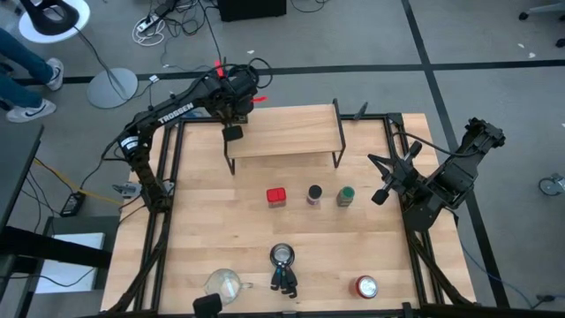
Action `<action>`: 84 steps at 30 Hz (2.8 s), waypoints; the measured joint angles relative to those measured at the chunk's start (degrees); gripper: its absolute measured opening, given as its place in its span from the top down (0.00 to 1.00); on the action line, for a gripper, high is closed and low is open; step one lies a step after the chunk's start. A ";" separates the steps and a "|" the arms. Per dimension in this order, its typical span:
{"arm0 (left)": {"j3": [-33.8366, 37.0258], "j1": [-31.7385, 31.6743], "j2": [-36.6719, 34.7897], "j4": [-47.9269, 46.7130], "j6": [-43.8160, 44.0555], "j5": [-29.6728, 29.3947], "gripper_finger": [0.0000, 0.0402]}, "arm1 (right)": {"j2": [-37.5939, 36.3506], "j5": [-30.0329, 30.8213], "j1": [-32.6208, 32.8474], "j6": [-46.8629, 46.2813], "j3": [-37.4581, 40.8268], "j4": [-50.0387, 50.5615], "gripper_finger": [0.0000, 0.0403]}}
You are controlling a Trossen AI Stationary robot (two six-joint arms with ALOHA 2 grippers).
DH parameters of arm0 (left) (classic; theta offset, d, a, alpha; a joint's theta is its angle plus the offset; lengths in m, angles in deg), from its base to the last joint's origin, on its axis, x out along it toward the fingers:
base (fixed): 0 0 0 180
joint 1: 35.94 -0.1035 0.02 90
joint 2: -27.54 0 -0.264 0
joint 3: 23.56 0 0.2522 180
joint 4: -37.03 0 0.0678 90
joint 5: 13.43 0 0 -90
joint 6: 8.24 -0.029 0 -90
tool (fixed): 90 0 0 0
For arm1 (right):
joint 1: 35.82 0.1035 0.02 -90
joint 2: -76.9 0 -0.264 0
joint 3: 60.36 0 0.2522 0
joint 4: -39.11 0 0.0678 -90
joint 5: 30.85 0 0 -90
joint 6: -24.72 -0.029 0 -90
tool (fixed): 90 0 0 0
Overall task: Shelf spices
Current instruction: Put the black seasoning can on the shelf, then put the red seasoning can on the shelf
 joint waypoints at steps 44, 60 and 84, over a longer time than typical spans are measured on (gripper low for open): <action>0.07 38.64 10.15 13.79 26.03 8.03 0.25 | 0.00 0.04 0.00 0.89 0.00 -0.39 0.99; 0.07 38.58 18.78 13.62 29.93 6.36 0.26 | 0.00 -0.26 0.00 1.92 0.00 -1.14 0.99; 4.31 39.17 18.77 15.81 32.44 7.84 0.26 | 0.00 -0.46 0.00 7.30 0.00 -5.79 0.99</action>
